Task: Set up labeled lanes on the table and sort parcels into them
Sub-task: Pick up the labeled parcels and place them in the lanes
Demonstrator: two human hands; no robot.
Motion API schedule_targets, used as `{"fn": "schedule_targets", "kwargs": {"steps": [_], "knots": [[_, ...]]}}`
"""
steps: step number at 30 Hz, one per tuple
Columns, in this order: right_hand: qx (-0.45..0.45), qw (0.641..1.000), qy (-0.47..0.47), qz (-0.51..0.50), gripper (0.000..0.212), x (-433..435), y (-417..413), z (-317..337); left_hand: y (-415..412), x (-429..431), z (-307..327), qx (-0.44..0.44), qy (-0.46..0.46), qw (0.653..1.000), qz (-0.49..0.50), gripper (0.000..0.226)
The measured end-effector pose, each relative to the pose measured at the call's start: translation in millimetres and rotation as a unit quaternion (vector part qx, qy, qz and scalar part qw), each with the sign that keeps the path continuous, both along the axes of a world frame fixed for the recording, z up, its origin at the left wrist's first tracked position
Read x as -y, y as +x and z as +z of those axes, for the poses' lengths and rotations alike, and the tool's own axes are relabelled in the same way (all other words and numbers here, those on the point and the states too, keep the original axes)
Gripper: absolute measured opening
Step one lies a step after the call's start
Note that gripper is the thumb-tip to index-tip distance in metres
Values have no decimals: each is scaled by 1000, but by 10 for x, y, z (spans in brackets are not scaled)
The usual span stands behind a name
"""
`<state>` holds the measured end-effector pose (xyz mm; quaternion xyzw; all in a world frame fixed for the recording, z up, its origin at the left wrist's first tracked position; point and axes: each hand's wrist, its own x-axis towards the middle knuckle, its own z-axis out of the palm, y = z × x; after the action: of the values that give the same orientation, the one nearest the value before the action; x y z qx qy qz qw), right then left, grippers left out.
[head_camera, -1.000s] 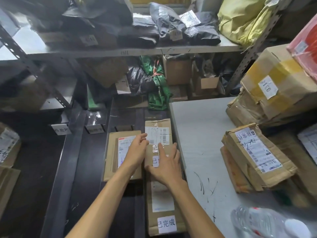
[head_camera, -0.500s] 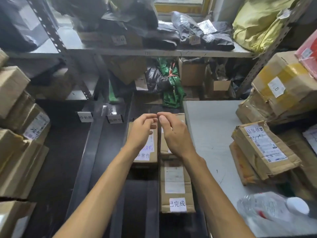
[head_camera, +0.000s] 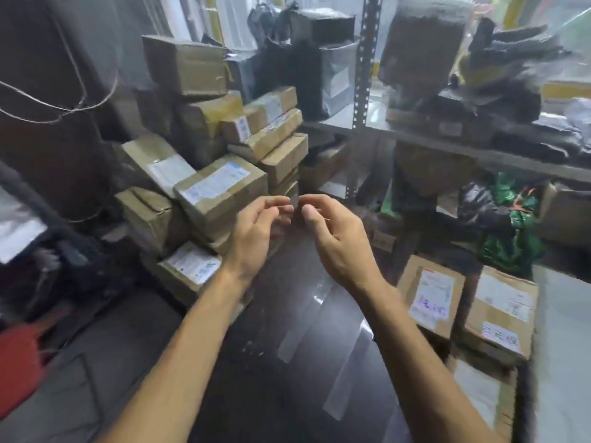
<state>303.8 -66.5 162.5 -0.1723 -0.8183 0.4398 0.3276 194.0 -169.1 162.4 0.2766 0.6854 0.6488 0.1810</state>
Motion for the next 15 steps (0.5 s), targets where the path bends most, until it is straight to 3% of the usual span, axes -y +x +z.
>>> {"fn": "schedule_targets", "kwargs": {"steps": [8,15], "knots": [[34,999,16,34,32,821,-1251,33,-1152,1078,34,11,27,997,66,27],[61,998,-1,-30,33,971,-1984,19,-1944,1132,25,11,30,999,30,29]]}}
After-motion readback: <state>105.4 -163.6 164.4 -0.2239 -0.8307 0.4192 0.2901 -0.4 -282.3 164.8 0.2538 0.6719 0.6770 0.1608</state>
